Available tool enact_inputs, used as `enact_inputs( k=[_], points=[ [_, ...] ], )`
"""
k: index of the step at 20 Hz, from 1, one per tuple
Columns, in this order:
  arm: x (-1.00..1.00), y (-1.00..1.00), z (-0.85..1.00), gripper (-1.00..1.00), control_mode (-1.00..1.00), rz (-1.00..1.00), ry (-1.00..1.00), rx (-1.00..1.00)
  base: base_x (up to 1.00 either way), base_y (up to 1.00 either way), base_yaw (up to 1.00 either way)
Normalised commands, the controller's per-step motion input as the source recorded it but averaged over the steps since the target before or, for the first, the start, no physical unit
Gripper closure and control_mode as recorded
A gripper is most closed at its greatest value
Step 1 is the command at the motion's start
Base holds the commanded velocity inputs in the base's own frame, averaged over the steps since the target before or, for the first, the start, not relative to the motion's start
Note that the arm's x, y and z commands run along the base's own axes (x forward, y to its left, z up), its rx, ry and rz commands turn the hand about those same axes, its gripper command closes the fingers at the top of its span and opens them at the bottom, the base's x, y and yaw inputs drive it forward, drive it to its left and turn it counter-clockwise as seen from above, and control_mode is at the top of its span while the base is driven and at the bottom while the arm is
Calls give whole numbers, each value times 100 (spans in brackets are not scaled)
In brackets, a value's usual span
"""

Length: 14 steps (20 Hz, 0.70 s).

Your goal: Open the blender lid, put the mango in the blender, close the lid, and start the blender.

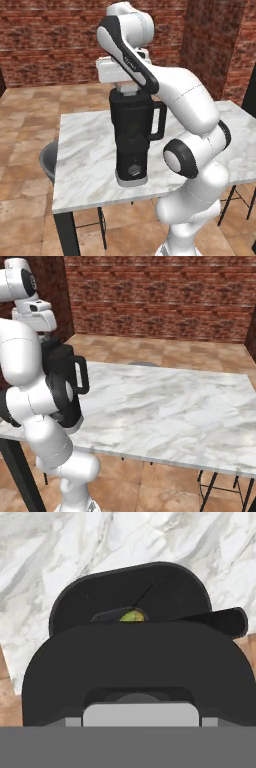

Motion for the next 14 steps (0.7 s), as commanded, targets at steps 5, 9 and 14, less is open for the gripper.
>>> enact_inputs(
  k=[5, 9, 14],
  points=[
    [20, 0, -9, 100, -100, 0, -10, 0, 0, 0, 0],
    [43, -1, -1, 100, -100, 0, -7, 0, 0, 0, 0],
    [43, -11, 0, 100, -100, 0, -2, 1, 0, 0, 0]
  ],
)
